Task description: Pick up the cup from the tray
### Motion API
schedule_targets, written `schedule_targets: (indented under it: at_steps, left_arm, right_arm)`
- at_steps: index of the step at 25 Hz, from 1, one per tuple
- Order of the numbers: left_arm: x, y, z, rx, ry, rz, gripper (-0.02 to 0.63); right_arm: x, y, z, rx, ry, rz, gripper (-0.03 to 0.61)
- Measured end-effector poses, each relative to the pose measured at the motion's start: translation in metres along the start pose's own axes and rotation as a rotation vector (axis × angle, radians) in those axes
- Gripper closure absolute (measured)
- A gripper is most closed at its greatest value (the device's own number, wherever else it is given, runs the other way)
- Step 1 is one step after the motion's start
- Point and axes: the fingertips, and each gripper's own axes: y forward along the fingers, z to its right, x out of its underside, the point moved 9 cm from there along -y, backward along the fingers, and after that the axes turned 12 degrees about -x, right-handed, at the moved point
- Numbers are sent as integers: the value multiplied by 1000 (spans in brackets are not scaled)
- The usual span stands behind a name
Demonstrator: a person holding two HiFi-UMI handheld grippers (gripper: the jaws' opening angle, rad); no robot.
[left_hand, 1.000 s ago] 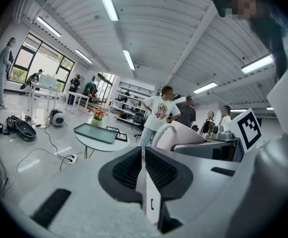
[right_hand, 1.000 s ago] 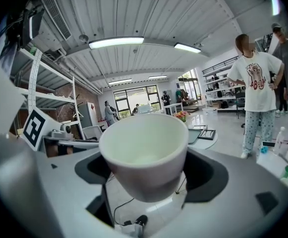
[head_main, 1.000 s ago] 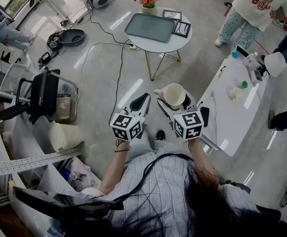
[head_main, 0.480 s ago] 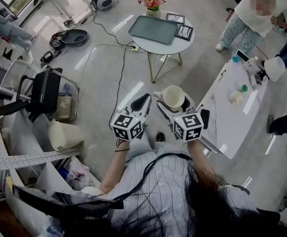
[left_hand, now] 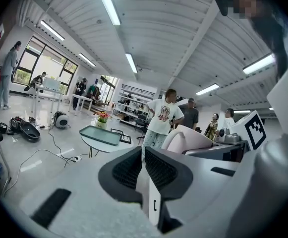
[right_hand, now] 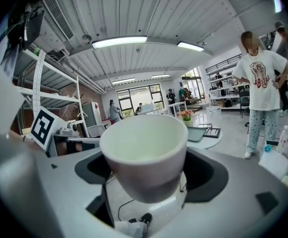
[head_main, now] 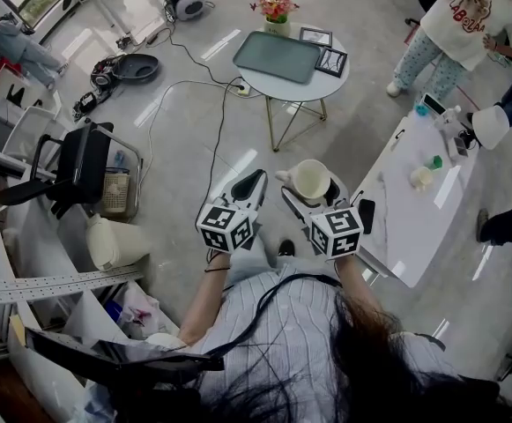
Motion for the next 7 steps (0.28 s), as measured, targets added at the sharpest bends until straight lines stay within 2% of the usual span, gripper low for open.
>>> schedule_targets:
  at_steps: [7]
  left_arm:
    - [2,5,-4,7,-8,-7,600]
  right_arm:
    - [1,6,-1,-7,-4,-7,167]
